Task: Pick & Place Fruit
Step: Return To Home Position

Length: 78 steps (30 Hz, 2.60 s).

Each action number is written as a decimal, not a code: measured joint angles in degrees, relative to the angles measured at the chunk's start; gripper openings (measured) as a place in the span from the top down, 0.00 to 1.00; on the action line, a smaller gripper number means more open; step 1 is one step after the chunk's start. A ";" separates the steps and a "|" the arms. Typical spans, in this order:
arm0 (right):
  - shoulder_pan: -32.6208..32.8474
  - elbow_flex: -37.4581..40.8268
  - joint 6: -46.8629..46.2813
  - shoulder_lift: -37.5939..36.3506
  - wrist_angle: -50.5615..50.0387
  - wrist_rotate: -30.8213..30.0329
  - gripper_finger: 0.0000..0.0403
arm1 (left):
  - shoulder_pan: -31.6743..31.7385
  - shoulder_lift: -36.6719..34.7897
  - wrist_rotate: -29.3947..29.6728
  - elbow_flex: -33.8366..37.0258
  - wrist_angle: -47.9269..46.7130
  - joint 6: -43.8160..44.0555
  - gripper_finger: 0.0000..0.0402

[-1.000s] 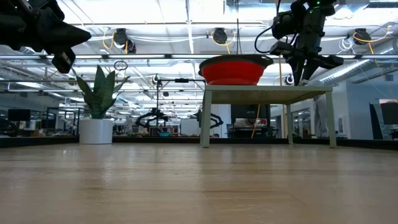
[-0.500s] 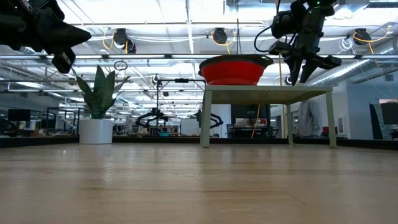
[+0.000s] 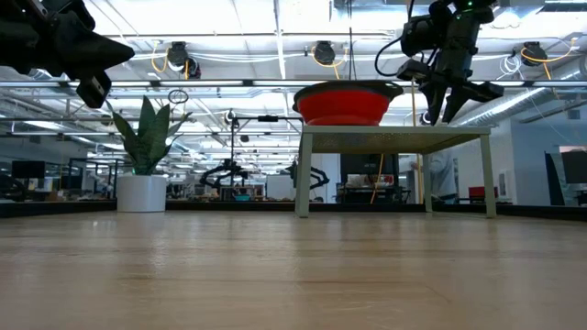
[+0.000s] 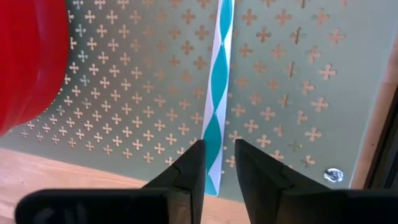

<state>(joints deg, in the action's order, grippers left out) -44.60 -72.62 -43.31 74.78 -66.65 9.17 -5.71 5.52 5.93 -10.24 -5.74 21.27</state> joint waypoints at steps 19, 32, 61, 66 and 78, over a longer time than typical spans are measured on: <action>9.01 0.00 1.62 -11.19 -0.02 -7.05 0.98 | 0.01 0.00 0.00 0.00 -0.02 -0.01 0.98; 25.59 0.00 1.47 -17.68 4.40 -24.10 1.00 | 0.01 -0.02 0.09 0.00 -0.04 -0.08 0.98; 42.27 19.61 27.71 -37.10 33.44 -8.79 1.00 | 0.00 0.00 0.14 0.00 -0.04 -0.01 0.98; 42.27 22.55 26.39 -43.89 33.55 -11.15 1.00 | 0.01 -0.02 0.15 0.00 -0.05 0.03 0.98; 42.25 30.75 25.48 -57.06 35.57 -9.08 1.00 | 0.01 -0.02 0.09 0.00 -0.04 0.75 0.98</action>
<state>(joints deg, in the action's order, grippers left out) -2.35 -41.86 -17.83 17.72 -31.08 0.09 -5.69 5.50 6.02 -10.24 -5.78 22.02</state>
